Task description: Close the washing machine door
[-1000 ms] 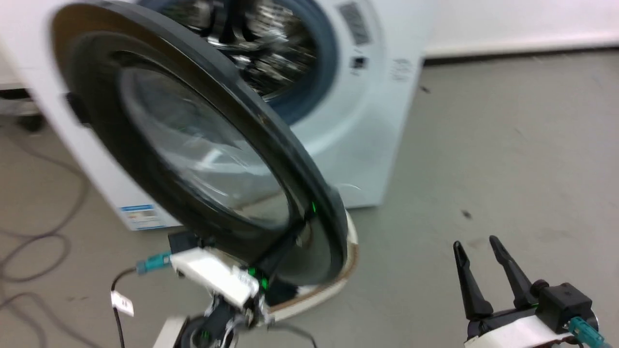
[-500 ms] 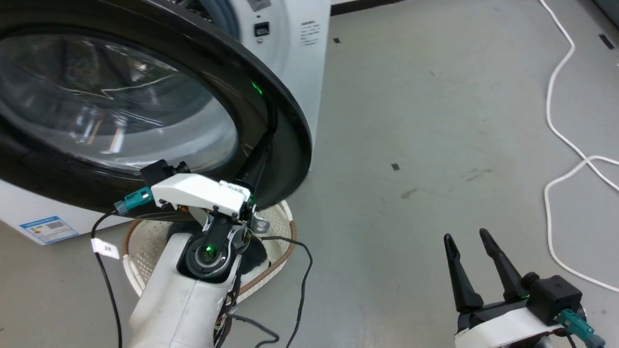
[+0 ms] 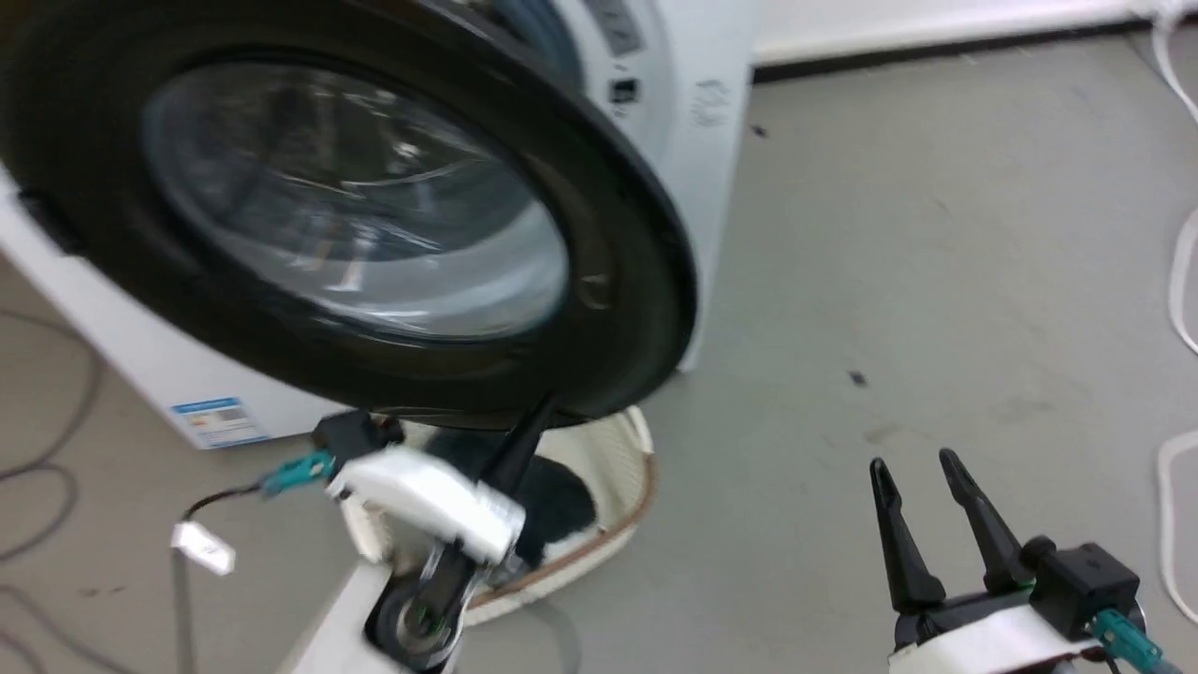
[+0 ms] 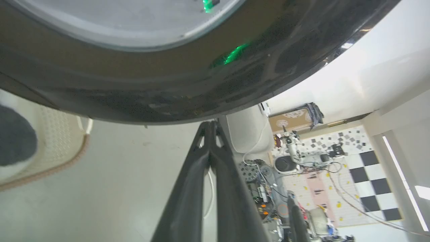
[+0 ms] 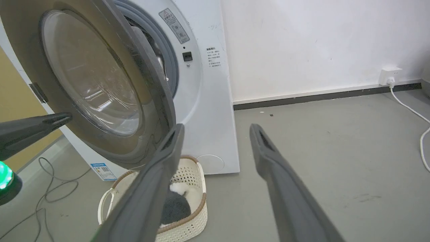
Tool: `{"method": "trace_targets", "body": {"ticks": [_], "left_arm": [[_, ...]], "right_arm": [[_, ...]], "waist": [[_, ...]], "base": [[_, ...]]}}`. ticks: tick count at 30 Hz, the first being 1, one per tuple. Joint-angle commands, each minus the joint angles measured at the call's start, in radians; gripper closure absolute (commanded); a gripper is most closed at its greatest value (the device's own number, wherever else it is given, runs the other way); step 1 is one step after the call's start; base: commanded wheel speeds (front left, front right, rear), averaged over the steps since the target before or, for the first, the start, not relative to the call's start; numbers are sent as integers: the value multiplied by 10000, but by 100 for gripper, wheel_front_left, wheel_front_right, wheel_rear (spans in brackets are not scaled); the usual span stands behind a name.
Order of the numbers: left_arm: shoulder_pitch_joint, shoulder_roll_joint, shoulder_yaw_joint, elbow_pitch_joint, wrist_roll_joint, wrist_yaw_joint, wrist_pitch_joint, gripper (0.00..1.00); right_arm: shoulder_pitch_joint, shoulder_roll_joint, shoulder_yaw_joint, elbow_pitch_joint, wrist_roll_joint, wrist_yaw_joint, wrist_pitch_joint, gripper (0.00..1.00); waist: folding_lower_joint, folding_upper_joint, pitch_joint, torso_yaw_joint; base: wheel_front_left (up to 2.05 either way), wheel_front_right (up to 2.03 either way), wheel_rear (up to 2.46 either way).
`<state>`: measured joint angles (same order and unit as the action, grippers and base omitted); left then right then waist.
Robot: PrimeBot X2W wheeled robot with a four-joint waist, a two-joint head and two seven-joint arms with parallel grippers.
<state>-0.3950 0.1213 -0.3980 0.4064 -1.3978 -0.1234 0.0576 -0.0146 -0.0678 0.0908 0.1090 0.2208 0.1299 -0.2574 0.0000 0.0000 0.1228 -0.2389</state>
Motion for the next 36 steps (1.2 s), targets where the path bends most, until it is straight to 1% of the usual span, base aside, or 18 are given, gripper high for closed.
{"method": "trace_targets", "body": {"ticks": [1,5,6,7,10,11,15,16,17,20,23,27,29,30,33,34,35,36], "left_arm": [[301,400,-204,-154,611,-61,-290,100],[892,1388,-856,-575,2736,58,-1501,100],[1187,1701,-815,-886,3385,273,-2228,100],[1320,1938,-836,-1054,3859,426,-2548,100],[1713,2669,-844,-1614,5726,1263,-3081,100],[1713,2669,-844,-1614,5726,1263,-3081,100],[2585,2644,250,-3003,7302,2205,-3185,100],[2880,2560,583,-3409,7736,2349,-3187,85],[3178,2445,913,-3771,8138,2473,-3188,0],[3982,2054,1645,-4544,9107,2500,-3190,0],[4532,1731,2050,-4837,9904,2346,-3191,0],[5017,1466,2161,-4850,10734,2053,-3192,0],[5167,1523,2066,-4677,11315,2006,-3192,0],[5226,1392,2004,-4627,11622,1989,-3193,0],[5257,1169,1954,-4654,11833,1856,-3193,0],[5261,1114,1932,-4650,11909,1816,-3193,0],[5271,1089,1891,-4619,12018,1780,-3193,0],[5272,1083,1834,-4592,12166,1755,-3193,0]], "right_arm": [[140,-64,-19,-48,-5,8,-42,0],[323,-162,-3,-28,-3,8,-42,0],[385,-206,24,-28,2,8,-43,0],[403,-228,50,-31,12,8,-43,0],[440,-302,98,-72,34,8,-43,0],[440,-302,98,-72,34,8,-43,0],[457,-458,222,-109,75,8,-43,0],[463,-501,242,-119,78,8,-43,0],[473,-526,241,-132,93,8,-43,0],[524,-584,234,-164,136,8,-43,0],[608,-678,292,-161,202,8,-43,0],[689,-746,405,-158,246,8,-43,0],[702,-746,449,-164,238,8,-31,0],[714,-768,489,-143,217,8,11,0],[734,-796,558,-120,279,8,72,0],[723,-823,614,-132,295,8,94,66],[700,-873,706,-146,314,8,126,100],[660,-945,848,-161,388,8,169,100]], "waist": [[0,0,-477,626],[0,0,-879,1285],[0,0,-1058,1553],[0,0,-1138,1663],[0,0,-1280,1987],[0,0,-1280,1987],[0,0,-1424,2315],[0,0,-1450,2381],[0,0,-1471,2448],[0,0,-1522,2650],[0,0,-1562,2869],[0,0,-1568,3068],[0,0,-1548,3144],[0,0,-1522,3238],[0,0,-1454,3416],[0,0,-1421,3473],[0,0,-1386,3527],[0,0,-1343,3577]], "base": [[0,0,0],[0,0,0],[0,0,0],[0,0,0],[0,0,0],[0,0,0],[0,0,0],[0,0,0],[0,0,0],[0,0,0],[0,0,0],[0,0,0],[0,0,0],[0,0,0],[0,0,0],[0,0,0],[0,0,0],[0,0,0]]}}
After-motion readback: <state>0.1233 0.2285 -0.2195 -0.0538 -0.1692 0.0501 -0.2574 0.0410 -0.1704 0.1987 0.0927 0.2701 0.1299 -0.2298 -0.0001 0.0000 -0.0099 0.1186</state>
